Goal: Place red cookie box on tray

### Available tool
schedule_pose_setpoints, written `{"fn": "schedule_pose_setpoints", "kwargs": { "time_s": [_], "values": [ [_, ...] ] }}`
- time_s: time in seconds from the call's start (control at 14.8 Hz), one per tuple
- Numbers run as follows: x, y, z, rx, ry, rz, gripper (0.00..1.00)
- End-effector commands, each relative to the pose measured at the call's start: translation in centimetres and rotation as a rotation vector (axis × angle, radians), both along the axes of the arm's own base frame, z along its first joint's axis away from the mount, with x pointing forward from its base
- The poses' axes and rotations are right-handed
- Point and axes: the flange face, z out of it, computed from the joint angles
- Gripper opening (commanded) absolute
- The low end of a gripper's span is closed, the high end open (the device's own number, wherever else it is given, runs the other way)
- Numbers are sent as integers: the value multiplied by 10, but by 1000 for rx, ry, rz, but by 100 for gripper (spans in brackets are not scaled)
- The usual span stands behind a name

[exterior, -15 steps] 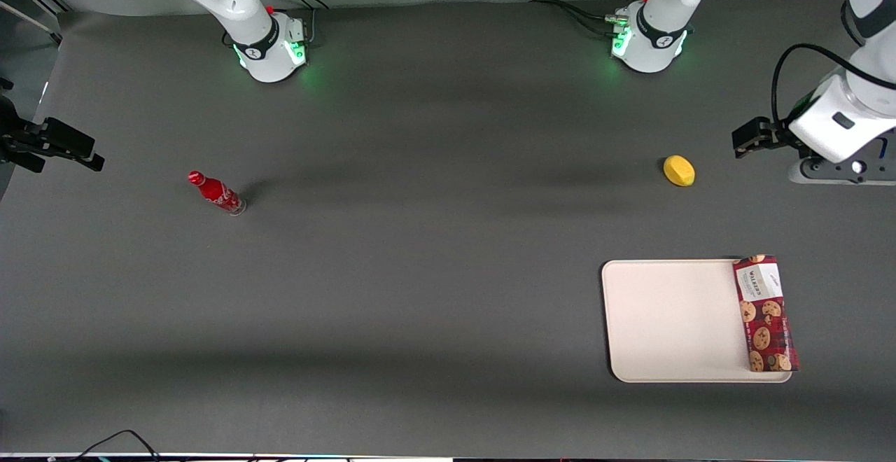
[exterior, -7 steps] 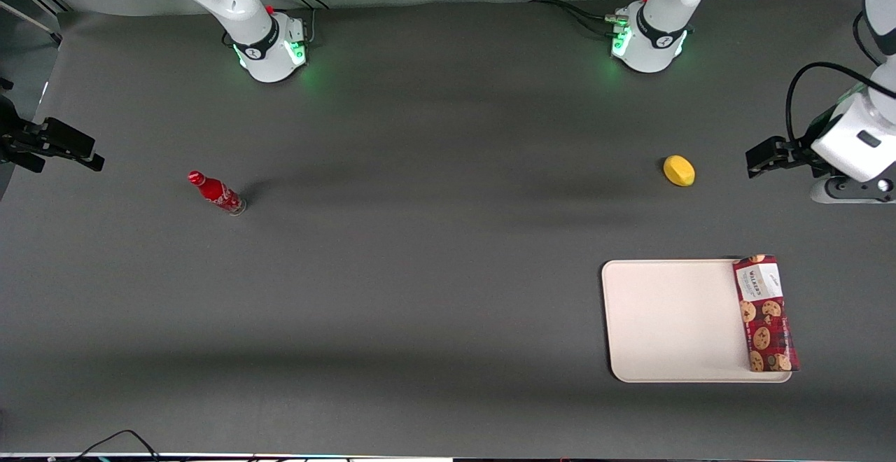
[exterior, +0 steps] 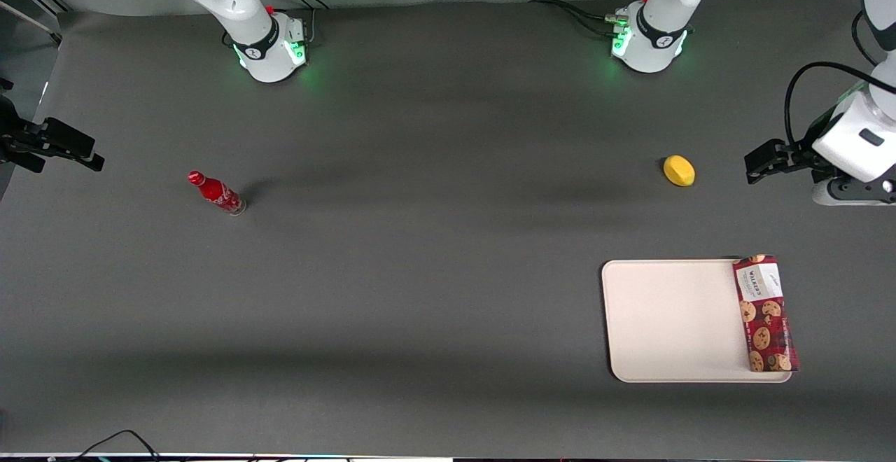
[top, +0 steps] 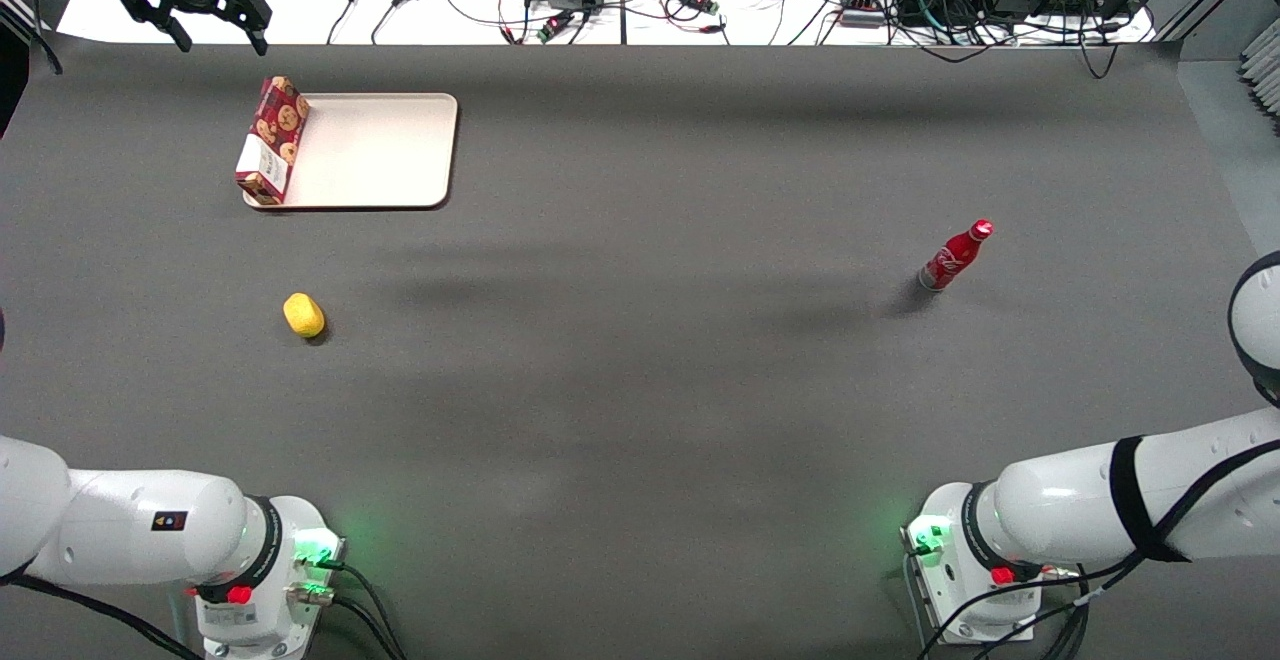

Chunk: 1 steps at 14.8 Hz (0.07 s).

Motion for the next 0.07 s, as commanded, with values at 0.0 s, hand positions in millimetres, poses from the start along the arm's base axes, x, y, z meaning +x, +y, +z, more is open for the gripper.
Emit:
{"fn": "schedule_pose_setpoints", "kwargs": {
  "time_s": [0.0],
  "values": [
    [10,-5,2,-4,2,12,100]
  ]
}}
